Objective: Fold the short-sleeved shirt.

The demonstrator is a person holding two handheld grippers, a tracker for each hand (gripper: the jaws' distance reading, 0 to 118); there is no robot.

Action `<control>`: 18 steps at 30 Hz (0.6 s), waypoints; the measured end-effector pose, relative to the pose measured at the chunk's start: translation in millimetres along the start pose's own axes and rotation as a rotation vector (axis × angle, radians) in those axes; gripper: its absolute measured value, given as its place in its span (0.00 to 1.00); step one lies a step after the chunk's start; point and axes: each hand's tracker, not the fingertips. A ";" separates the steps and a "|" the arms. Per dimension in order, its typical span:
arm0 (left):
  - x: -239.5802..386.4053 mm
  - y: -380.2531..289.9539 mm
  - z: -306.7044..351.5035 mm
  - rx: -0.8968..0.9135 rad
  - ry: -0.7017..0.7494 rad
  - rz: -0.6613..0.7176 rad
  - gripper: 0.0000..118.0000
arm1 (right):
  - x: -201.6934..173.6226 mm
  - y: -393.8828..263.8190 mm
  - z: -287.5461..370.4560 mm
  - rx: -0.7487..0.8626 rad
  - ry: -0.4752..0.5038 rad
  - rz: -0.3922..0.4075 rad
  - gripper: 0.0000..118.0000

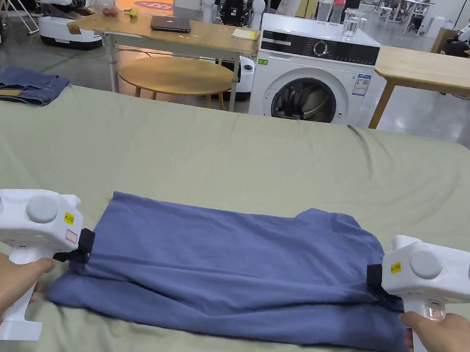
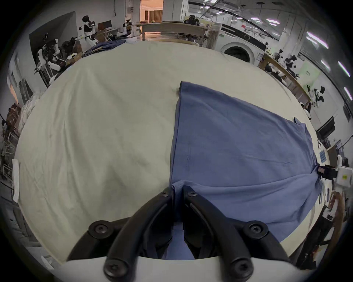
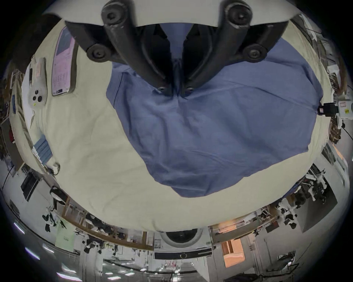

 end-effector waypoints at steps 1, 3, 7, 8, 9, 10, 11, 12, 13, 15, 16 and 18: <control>2.4 -2.3 3.9 0.017 0.008 -0.015 0.06 | -2.6 -0.1 6.7 0.032 -0.010 0.007 0.13; 7.2 -6.5 14.3 0.062 -0.005 -0.030 0.21 | -9.9 -2.0 23.6 0.102 -0.010 0.021 0.37; 21.5 -20.6 39.4 0.224 -0.083 -0.047 0.30 | -31.0 -13.2 56.0 0.243 0.047 0.015 0.40; 28.1 -28.6 46.9 0.266 -0.092 -0.065 0.30 | -37.7 -17.2 61.4 0.274 0.058 0.025 0.40; 32.2 -34.6 52.9 0.310 -0.088 -0.087 0.30 | -44.8 -22.3 69.1 0.311 0.066 0.031 0.40; 38.5 -44.2 60.8 0.357 -0.086 -0.111 0.30 | -51.5 -27.5 76.1 0.345 0.064 0.036 0.38; 44.0 -54.3 67.9 0.410 -0.086 -0.125 0.30 | -57.3 -32.2 82.1 0.370 0.068 0.047 0.32; 49.6 -64.7 75.6 0.461 -0.083 -0.135 0.30 | -65.2 -38.4 87.9 0.394 0.060 0.047 0.17; 50.3 -70.6 79.7 0.494 -0.075 -0.139 0.29 | -70.5 -43.4 92.2 0.413 0.055 0.047 0.06; 57.0 -84.9 90.3 0.535 -0.060 -0.120 0.11 | -78.2 -53.9 99.7 0.438 0.071 0.054 0.00; 58.1 -90.2 94.2 0.549 -0.052 -0.105 0.00 | -81.5 -58.2 100.8 0.440 0.080 0.060 0.00; 47.9 -94.6 96.2 0.561 -0.091 -0.062 0.00 | -86.4 -67.8 107.1 0.452 0.099 0.056 0.00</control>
